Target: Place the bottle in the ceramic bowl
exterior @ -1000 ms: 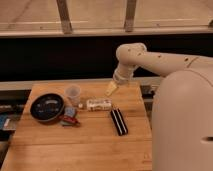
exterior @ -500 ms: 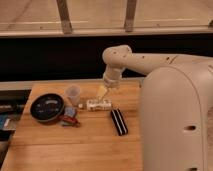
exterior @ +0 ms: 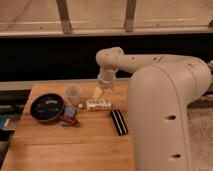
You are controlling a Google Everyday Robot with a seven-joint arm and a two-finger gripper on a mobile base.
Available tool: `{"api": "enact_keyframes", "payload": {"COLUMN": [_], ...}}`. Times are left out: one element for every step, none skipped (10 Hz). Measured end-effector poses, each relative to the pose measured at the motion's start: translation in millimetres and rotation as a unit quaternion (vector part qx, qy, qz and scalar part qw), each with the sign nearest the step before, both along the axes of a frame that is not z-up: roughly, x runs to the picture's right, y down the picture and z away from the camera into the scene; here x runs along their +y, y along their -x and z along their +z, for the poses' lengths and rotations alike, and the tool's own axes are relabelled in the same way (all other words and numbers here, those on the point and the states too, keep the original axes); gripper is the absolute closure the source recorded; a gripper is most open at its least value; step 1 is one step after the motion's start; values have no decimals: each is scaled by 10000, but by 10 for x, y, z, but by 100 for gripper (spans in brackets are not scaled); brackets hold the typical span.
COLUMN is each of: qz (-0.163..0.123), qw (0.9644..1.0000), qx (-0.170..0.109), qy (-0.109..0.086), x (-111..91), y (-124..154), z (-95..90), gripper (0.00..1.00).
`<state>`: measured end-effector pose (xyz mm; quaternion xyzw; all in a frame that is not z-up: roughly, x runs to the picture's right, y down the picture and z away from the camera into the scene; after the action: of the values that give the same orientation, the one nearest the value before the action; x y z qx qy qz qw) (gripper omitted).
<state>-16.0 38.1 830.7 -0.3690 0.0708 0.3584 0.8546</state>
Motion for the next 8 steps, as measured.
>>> {"api": "enact_keyframes", "payload": {"qz": [-25,-45,-52,-56,-51,-60,-68,-150], "qw": [10000,10000,9999,9999,9999,9999,9999,9999], "qx": [-12,-19,-31,-21,-1,-15,-24,-5], "qy": [47,84,83,93,101,93,77,61], "x": [22,50,46,54,53,53,55,71], "y": [55,106,130,117,87,110,123,115], "z": [84,144,143,145,141,142,149,154], "gripper": [20,20,20,20,20,20,20,20]}}
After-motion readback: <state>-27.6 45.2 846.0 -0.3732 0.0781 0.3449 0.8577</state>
